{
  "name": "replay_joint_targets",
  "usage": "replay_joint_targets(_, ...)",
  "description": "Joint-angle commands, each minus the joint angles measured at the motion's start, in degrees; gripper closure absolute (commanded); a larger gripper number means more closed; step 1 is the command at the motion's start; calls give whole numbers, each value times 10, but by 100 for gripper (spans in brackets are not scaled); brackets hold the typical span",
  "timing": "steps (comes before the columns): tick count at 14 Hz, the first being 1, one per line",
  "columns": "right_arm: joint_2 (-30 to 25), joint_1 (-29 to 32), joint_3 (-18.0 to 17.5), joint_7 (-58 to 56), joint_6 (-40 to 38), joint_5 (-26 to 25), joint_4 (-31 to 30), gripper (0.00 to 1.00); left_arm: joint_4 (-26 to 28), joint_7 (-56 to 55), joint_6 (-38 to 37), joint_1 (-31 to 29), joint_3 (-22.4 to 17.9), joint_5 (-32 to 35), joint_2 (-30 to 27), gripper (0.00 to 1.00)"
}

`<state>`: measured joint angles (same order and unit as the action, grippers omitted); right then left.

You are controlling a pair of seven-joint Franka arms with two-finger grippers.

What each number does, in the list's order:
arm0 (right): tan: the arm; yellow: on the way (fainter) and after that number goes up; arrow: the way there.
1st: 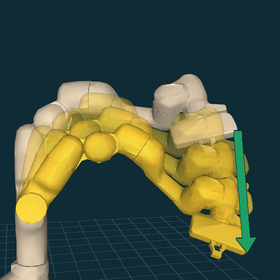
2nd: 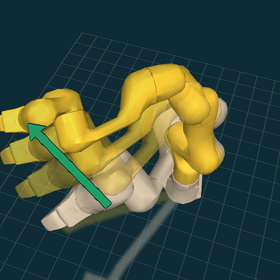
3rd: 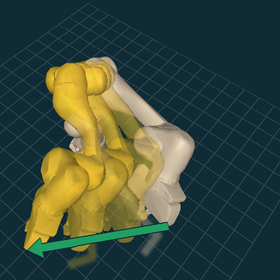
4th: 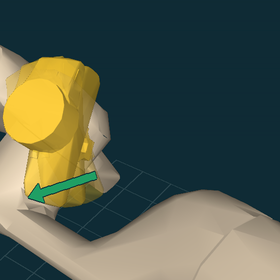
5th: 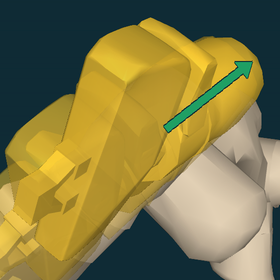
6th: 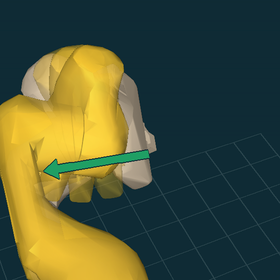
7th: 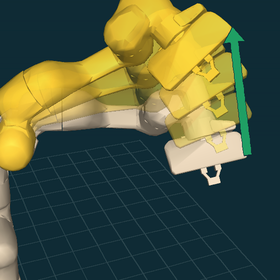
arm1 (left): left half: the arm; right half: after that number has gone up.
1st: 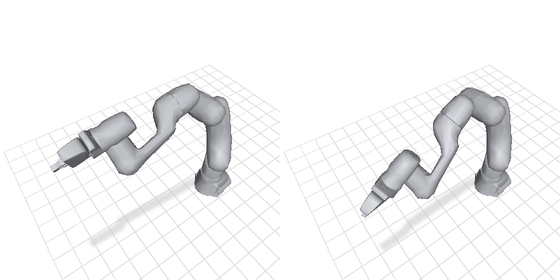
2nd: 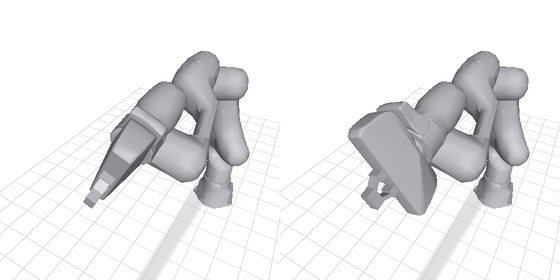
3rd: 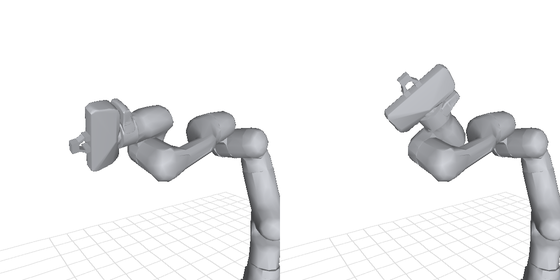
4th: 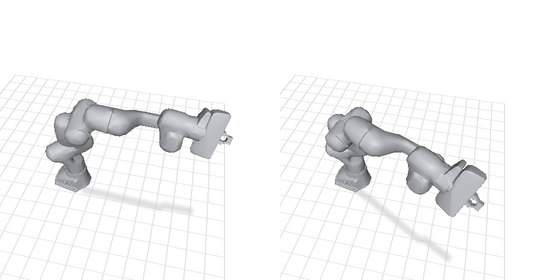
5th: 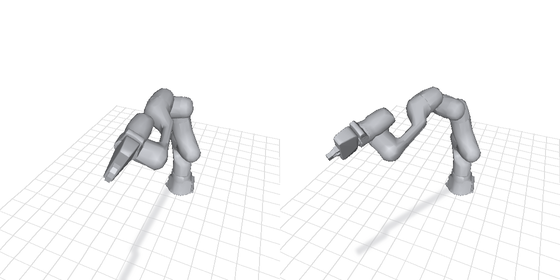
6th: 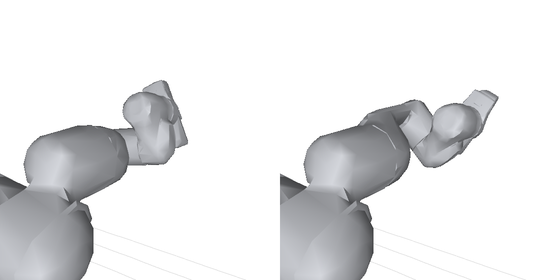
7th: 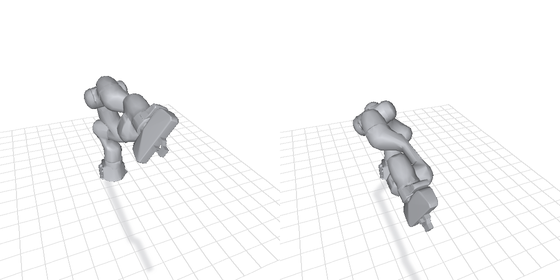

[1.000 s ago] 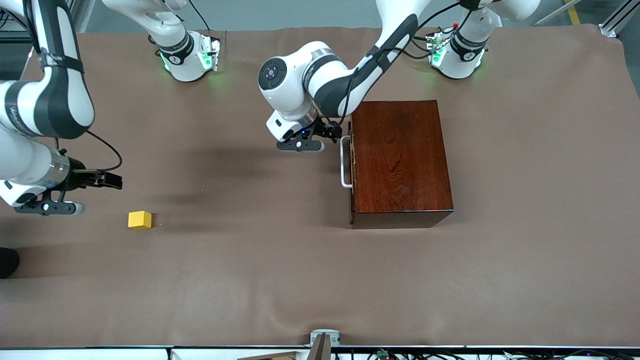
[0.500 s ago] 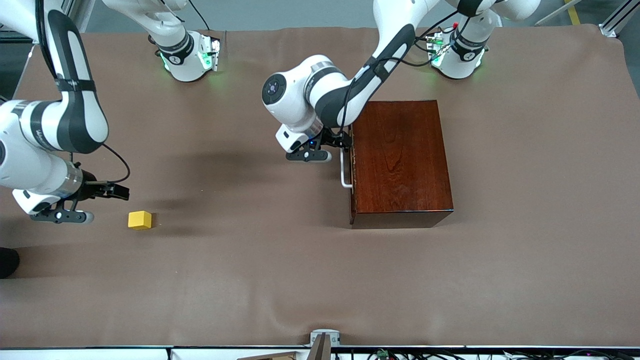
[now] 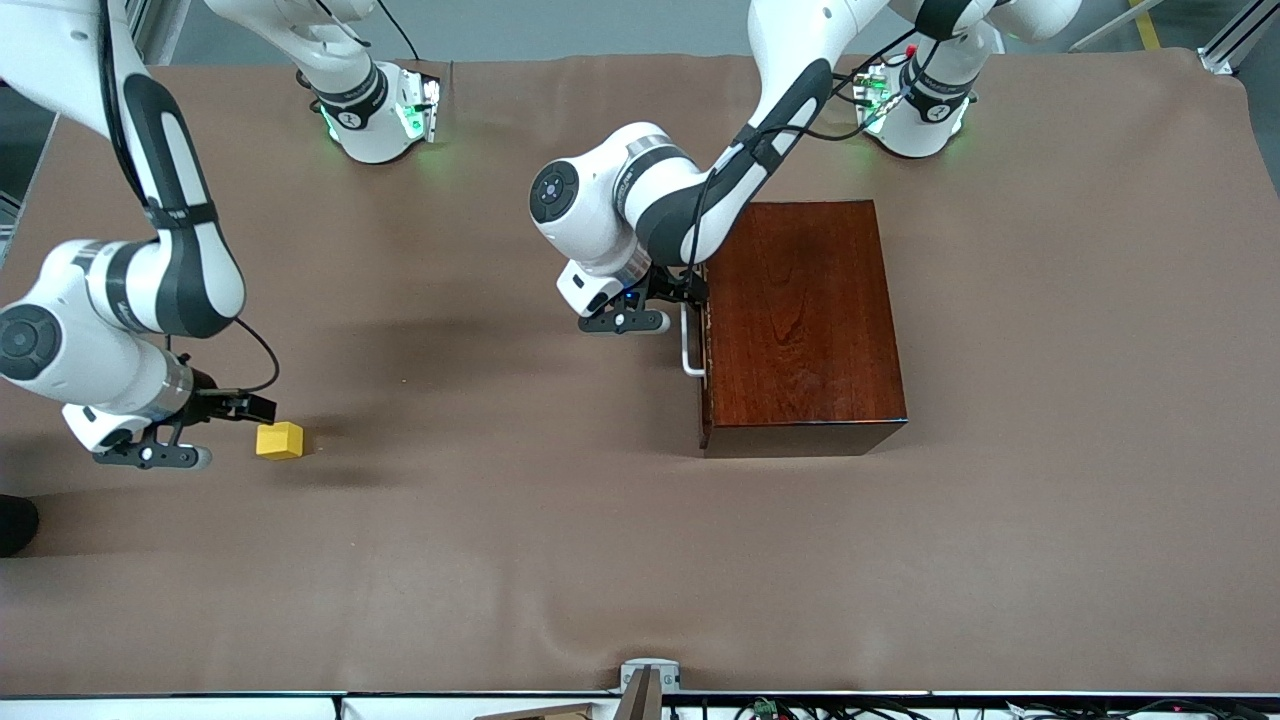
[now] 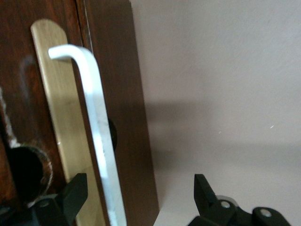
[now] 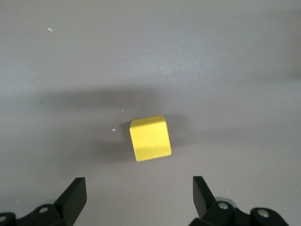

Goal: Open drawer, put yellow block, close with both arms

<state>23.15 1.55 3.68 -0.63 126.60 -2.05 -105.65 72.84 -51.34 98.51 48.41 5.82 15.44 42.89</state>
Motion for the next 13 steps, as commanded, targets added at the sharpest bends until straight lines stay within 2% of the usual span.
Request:
replay_joint_targets(1, 21, 14, -6, -7, 17, 2, 7, 0, -10, -18, 25, 0, 1, 6, 5, 0)
replay_joint_targets(9, 92, 16, -7, -6, 94, 3, 6, 0, -9, -25, 38, 1, 4, 6, 6, 0)
replay_joint_targets(13, 110, 17, -8, -6, 100, 3, 7, 0, -4, -26, 38, -3, 3, 7, 16, 0)
